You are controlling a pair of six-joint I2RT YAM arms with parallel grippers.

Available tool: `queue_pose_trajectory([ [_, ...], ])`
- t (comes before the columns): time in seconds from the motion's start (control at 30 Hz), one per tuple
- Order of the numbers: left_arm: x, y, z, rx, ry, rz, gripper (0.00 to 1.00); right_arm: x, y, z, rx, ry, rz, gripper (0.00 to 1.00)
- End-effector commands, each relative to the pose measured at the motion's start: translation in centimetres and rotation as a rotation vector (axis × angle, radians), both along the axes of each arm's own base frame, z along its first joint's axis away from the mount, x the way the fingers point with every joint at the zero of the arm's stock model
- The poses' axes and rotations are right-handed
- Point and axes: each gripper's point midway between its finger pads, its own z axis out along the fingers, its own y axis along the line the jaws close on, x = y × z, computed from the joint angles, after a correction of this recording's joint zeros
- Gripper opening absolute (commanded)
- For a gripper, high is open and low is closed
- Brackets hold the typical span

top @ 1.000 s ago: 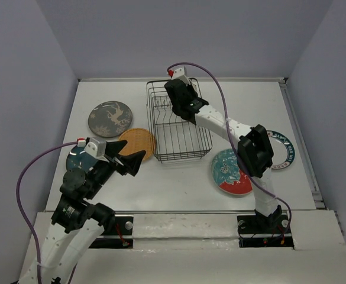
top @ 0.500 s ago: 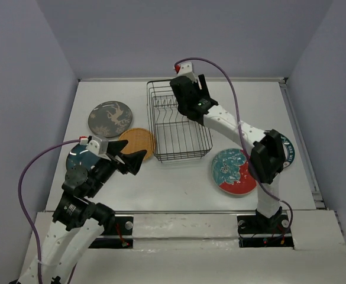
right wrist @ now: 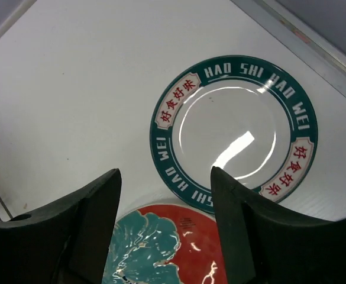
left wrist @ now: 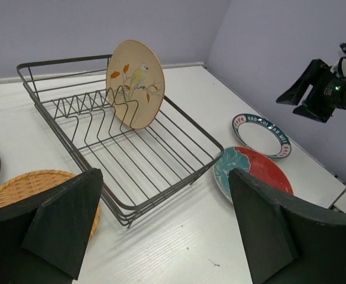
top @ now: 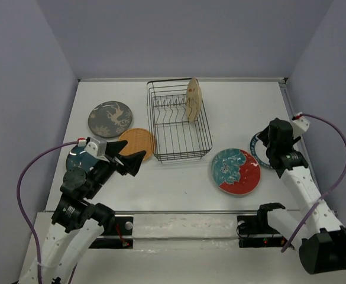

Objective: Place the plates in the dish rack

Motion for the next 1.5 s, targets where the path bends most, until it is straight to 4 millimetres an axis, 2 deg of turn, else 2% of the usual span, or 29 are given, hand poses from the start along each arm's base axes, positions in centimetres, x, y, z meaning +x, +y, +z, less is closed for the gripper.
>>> queue_pose_trajectory([
  [0.0,-1.1,0.1,3.1,-0.042,-0.095,-0.026,0.99,-2.3,-3.2,1.3,0.094,-0.131,-0.157,0.63],
  [0.07,-1.3,0.3,3.2,-0.047,-0.101,-0.022,0.99,-3.5,-5.1,0.2,0.108,-0.102,-0.214,0.61],
  [0.1,-1.3,0.3,3.3,-0.050,-0.105,-0.020,0.99,-4.4,-6.7,-1.2,0.139,-0.076,-0.255,0.60],
  [0.13,-1.3,0.4,3.3,-0.049,-0.102,-0.016,0.99,-4.8,-7.4,-1.9,0.161,-0.067,-0.271,0.59],
  [0.17,-1.3,0.5,3.3,-0.050,-0.102,-0.011,0.99,-5.1,-7.8,-2.6,0.189,-0.058,-0.277,0.59],
  [0.2,-1.5,0.6,3.5,-0.054,-0.110,-0.011,0.99,-5.0,-7.4,-3.5,0.237,-0.043,-0.235,0.60],
  [0.23,-1.6,0.5,3.5,-0.056,-0.111,-0.014,0.99,-5.6,-8.7,-4.0,0.253,-0.040,-0.277,0.61],
  [0.3,-1.7,0.5,3.5,-0.058,-0.113,-0.017,0.99,-5.7,-9.1,-5.1,0.288,-0.013,-0.270,0.63],
  [0.33,-1.8,0.5,3.6,-0.059,-0.116,-0.020,0.99,-6.3,-10.2,-5.8,0.303,-0.009,-0.303,0.64],
  [0.37,-1.9,0.4,3.7,-0.059,-0.118,-0.023,0.99,-6.3,-10.4,-6.7,0.329,0.012,-0.295,0.64],
  [0.43,-2.1,0.6,3.9,-0.064,-0.124,-0.022,0.99,-5.9,-9.7,-8.1,0.409,0.014,-0.238,0.65],
  [0.5,-2.2,0.6,3.9,-0.068,-0.127,-0.022,0.99,-6.0,-9.9,-9.2,0.467,0.013,-0.236,0.65],
  [0.57,-2.2,0.6,3.9,-0.067,-0.125,-0.020,0.99,-5.4,-8.7,-10.3,0.524,0.011,-0.178,0.67],
  [0.7,-2.3,0.5,3.9,-0.067,-0.125,-0.028,0.99,-4.6,-7.7,-12.0,0.597,0.011,-0.138,0.67],
  [0.77,-2.2,0.5,3.8,-0.065,-0.123,-0.026,0.99,-4.7,-7.0,-13.7,0.656,0.036,-0.145,0.64],
  [0.87,-2.1,0.5,3.8,-0.063,-0.119,-0.023,0.99,-4.3,-7.0,-14.9,0.703,0.025,-0.153,0.54],
  [0.9,-2.1,0.5,3.7,-0.063,-0.119,-0.023,0.99,-4.1,-7.0,-15.0,0.719,0.004,-0.161,0.44],
  [1.0,-1.9,0.6,3.6,-0.061,-0.112,-0.011,0.99,-3.6,-7.3,-15.0,0.728,-0.044,-0.181,0.31],
  [1.03,-1.9,0.6,3.6,-0.060,-0.110,-0.012,0.99,-3.5,-7.4,-14.9,0.728,-0.058,-0.188,0.23],
  [1.13,-1.8,0.4,3.5,-0.056,-0.106,-0.020,0.99,-3.1,-7.9,-14.0,0.714,-0.118,-0.202,0.20],
  [1.23,-1.6,0.4,3.3,-0.053,-0.099,-0.014,0.99,-3.0,-8.5,-13.4,0.692,-0.145,-0.217,0.07],
  [1.3,-1.4,0.5,3.2,-0.050,-0.095,-0.005,0.99,-2.7,-8.8,-12.7,0.679,-0.165,-0.218,0.07],
  [1.37,-1.1,0.4,2.9,-0.044,-0.082,0.003,0.99,-2.3,-9.1,-11.1,0.653,-0.210,-0.203,0.07],
  [1.4,-0.7,0.4,2.6,-0.035,-0.068,0.007,0.99,-1.7,-8.9,-8.9,0.639,-0.265,-0.154,0.07],
  [1.43,-0.7,0.4,2.6,-0.035,-0.068,0.009,0.99,-1.6,-8.9,-8.2,0.627,-0.284,-0.146,0.07],
  [1.47,-0.5,0.3,2.4,-0.029,-0.058,0.010,0.99,-1.3,-8.9,-6.7,0.617,-0.318,-0.118,0.07],
])
